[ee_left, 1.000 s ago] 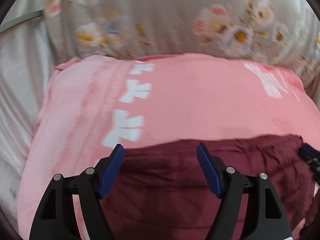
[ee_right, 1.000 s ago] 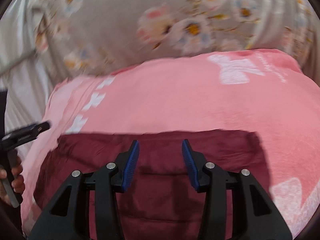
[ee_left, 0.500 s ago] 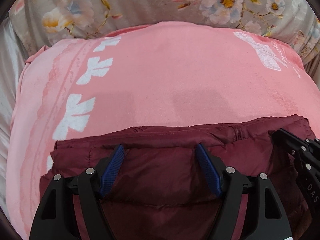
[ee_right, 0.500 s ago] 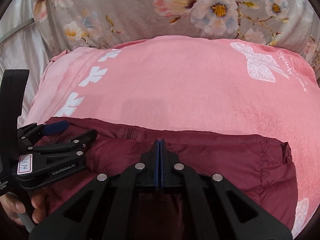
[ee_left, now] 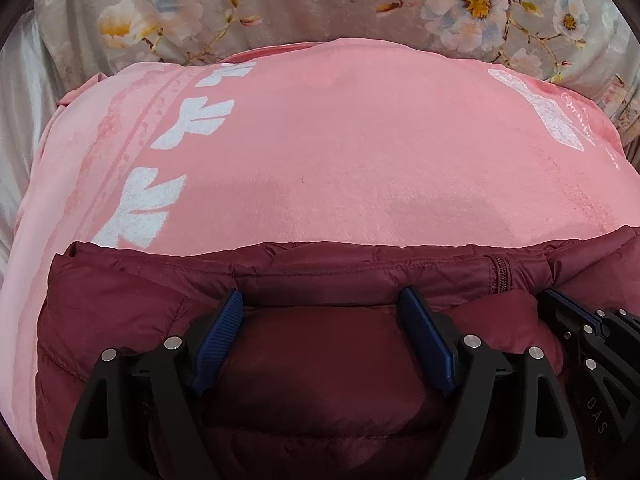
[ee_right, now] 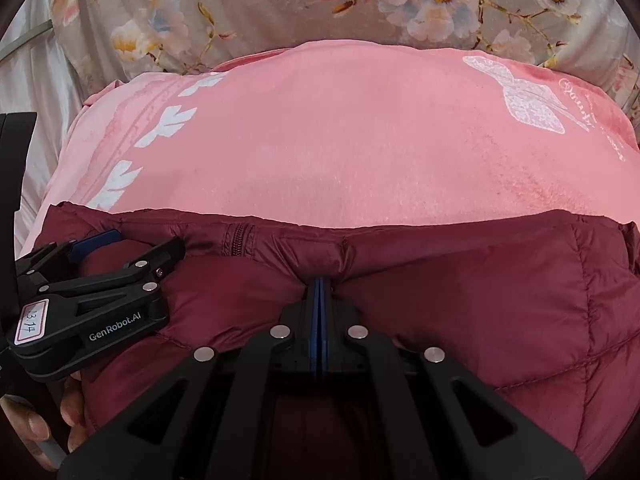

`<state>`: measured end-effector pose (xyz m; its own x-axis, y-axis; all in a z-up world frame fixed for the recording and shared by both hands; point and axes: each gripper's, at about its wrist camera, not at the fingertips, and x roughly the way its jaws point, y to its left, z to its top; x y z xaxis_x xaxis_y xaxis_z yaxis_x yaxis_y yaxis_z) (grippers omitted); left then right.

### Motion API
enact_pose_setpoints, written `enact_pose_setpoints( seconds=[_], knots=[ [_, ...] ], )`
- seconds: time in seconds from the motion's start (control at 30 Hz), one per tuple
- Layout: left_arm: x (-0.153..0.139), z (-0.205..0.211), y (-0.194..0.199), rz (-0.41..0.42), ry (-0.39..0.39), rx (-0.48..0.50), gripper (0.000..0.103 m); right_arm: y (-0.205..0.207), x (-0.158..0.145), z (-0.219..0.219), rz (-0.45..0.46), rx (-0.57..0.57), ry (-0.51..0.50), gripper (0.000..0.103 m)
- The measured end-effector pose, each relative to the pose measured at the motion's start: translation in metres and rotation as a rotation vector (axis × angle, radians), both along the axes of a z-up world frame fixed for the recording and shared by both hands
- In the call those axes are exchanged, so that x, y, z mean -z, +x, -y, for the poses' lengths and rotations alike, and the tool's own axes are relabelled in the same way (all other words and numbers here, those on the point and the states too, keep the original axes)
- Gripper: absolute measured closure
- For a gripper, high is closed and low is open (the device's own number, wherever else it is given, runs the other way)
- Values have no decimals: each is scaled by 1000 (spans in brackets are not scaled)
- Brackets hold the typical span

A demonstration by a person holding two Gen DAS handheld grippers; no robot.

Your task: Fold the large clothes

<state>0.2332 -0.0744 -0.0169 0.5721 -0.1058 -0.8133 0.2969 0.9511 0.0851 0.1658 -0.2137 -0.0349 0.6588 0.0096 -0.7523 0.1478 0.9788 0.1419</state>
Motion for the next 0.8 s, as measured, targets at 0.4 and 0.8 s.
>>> enact_pose_setpoints(
  seconds=[0.4,0.8],
  knots=[
    [3,4,-1,19,30,-4,22,1,3,4,6,1,25,103],
    [-59,-68,1,69,-37,-91,25,-52,-47,96,95,235,36,100]
  ],
)
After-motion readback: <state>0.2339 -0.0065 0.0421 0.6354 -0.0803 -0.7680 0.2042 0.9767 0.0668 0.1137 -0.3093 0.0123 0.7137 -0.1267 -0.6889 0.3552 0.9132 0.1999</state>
